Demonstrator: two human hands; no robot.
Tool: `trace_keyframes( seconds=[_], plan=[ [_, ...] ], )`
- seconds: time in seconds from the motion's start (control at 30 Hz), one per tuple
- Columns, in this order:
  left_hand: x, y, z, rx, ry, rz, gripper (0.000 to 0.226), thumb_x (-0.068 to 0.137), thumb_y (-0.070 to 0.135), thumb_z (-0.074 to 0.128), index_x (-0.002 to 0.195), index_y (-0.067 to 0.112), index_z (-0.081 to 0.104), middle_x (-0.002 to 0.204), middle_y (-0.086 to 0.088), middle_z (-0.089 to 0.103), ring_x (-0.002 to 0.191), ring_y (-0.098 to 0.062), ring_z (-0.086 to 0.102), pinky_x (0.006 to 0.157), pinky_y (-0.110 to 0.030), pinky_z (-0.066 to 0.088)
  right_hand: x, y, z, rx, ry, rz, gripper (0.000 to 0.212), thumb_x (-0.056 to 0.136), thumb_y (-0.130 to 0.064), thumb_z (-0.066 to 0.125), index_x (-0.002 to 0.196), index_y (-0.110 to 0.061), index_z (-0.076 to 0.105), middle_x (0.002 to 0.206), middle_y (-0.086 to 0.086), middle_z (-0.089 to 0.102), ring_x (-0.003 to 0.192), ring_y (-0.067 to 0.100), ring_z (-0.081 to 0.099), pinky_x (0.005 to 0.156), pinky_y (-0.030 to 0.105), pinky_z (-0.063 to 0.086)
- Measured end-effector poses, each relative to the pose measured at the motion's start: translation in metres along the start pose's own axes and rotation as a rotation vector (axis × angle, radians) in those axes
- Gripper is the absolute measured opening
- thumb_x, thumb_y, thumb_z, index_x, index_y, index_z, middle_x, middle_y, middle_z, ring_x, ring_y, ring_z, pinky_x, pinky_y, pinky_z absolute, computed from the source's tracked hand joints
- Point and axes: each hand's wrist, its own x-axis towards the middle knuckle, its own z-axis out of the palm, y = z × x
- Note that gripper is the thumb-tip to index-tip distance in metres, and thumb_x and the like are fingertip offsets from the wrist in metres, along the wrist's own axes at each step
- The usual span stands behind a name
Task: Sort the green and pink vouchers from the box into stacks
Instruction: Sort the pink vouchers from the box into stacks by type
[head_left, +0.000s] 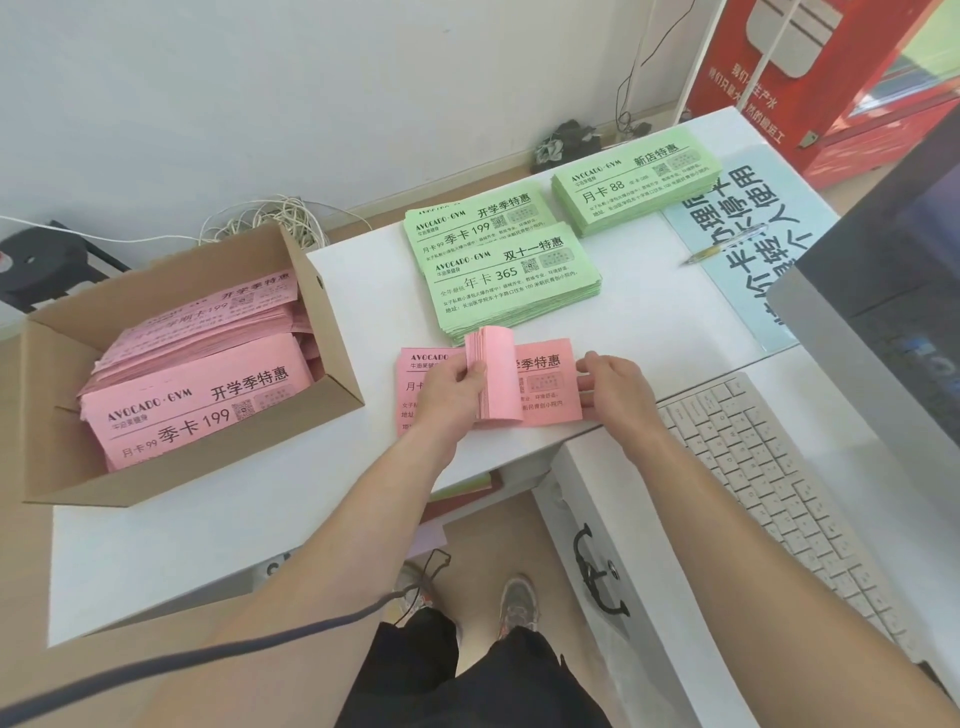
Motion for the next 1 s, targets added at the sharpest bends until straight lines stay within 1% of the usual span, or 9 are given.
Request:
trace_keyframes(
  seconds=[0.07,0.13,0.23,0.3,0.4,0.5,0.7,0.87,1.0],
  plan=[
    [-0.0002,-0.0003,-0.0010,-0.048,-0.004,-0.005,0.023,0.104,0.022,0.052,0.094,0.029,0.071,0.103,0.001,0.075,0.108,-0.031,0.067,0.098,-0.054,0.052,0.0000,-0.0012,-0.0007,0.001,-0.002,0.002,0.031,0.100,-0.036,0.042,0.089,-0.018,0.064,0.086,0.003,0.077,0.084,0.027,0.076,0.088,0.052,0.059],
    [0.0011,-0.0023,-0.0015,-0.091,-0.015,-0.006,0.022,0.103,0.021,0.054,0.096,0.029,0.073,0.103,0.001,0.077,0.109,-0.032,0.068,0.098,-0.058,0.052,-0.0001,-0.0018,-0.0012,-0.016,-0.005,0.000,0.031,0.101,-0.033,0.042,0.087,-0.015,0.064,0.085,0.004,0.077,0.083,0.028,0.076,0.087,0.052,0.060],
    [0.0034,-0.0056,-0.0016,-0.115,-0.022,-0.013,0.023,0.100,0.024,0.054,0.094,0.030,0.076,0.104,-0.002,0.077,0.109,-0.033,0.068,0.098,-0.062,0.051,-0.0008,-0.0036,-0.0017,-0.020,-0.011,-0.002,0.034,0.101,-0.033,0.043,0.086,-0.014,0.066,0.083,0.003,0.077,0.083,0.028,0.076,0.086,0.051,0.060],
    [0.0051,-0.0068,-0.0014,-0.116,-0.020,-0.018,0.025,0.099,0.026,0.054,0.091,0.033,0.077,0.104,-0.004,0.076,0.108,-0.033,0.068,0.098,-0.063,0.050,-0.0005,-0.0049,-0.0021,-0.040,-0.008,-0.002,0.039,0.098,-0.038,0.043,0.087,-0.011,0.068,0.083,0.004,0.077,0.084,0.030,0.075,0.087,0.052,0.060],
    [0.0066,-0.0079,-0.0006,-0.122,-0.013,-0.036,0.031,0.103,0.021,0.052,0.089,0.033,0.077,0.103,0.000,0.077,0.111,-0.035,0.067,0.098,-0.061,0.050,-0.0007,-0.0056,-0.0026,-0.071,-0.030,-0.001,0.043,0.094,-0.042,0.041,0.088,-0.010,0.069,0.084,0.004,0.078,0.083,0.028,0.076,0.087,0.052,0.060],
    [0.0070,-0.0084,-0.0003,-0.111,-0.023,-0.040,0.029,0.103,0.020,0.050,0.093,0.031,0.076,0.105,0.000,0.076,0.109,-0.030,0.068,0.100,-0.062,0.049,-0.0008,-0.0051,-0.0029,-0.079,-0.026,0.000,0.045,0.092,-0.044,0.041,0.090,-0.007,0.069,0.086,0.006,0.078,0.084,0.029,0.076,0.087,0.052,0.060],
    [0.0069,-0.0059,-0.0005,-0.118,-0.046,-0.042,0.028,0.106,0.014,0.047,0.103,0.026,0.072,0.111,-0.003,0.075,0.113,-0.031,0.067,0.101,-0.059,0.050,0.0018,-0.0028,-0.0036,-0.112,-0.015,-0.010,0.054,0.088,-0.048,0.041,0.093,0.000,0.066,0.086,0.008,0.077,0.086,0.033,0.074,0.088,0.055,0.058],
    [0.0057,-0.0038,-0.0010,-0.113,-0.033,-0.050,0.027,0.106,0.011,0.046,0.109,0.022,0.070,0.110,-0.002,0.074,0.113,-0.030,0.067,0.101,-0.057,0.051,0.0069,0.0002,-0.0034,-0.152,-0.021,-0.020,0.056,0.082,-0.051,0.039,0.091,-0.003,0.067,0.084,0.006,0.077,0.086,0.031,0.074,0.088,0.055,0.058],
    [0.0021,-0.0004,-0.0014,-0.118,-0.047,-0.055,0.030,0.107,0.013,0.045,0.101,0.026,0.071,0.109,-0.002,0.075,0.109,-0.029,0.069,0.099,-0.057,0.052,0.0082,0.0012,-0.0046,-0.163,-0.022,-0.028,0.058,0.081,-0.052,0.040,0.093,-0.001,0.066,0.085,0.008,0.076,0.086,0.033,0.074,0.088,0.055,0.057]
  ],
)
